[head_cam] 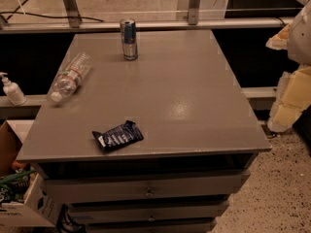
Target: Move redbull can near rxbar blueberry
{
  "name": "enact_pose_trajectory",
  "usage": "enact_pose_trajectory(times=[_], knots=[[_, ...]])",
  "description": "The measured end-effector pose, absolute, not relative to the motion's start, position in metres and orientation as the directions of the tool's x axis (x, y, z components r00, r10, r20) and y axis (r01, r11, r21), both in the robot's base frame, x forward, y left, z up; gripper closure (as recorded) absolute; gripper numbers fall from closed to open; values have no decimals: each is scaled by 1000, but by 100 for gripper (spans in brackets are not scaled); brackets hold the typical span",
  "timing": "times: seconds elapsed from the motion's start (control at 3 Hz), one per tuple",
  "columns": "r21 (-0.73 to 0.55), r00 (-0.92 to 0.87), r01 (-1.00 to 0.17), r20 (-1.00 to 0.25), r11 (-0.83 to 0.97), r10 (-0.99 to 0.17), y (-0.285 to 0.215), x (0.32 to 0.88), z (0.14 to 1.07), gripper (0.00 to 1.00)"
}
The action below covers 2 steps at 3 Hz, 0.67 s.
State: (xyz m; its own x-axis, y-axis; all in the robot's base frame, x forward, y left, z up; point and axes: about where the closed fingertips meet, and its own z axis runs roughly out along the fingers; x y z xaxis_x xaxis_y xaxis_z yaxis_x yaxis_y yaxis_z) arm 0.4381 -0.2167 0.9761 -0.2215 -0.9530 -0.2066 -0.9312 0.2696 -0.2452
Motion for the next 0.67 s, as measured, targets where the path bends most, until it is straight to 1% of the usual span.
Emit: enact_pose_trajectory(times=[0.33,0.67], knots=[[-245,-222,-931,-207,270,-953,-217,438,976,0],[-257,-210,-927,-252,274,-945,-211,455,971,0]])
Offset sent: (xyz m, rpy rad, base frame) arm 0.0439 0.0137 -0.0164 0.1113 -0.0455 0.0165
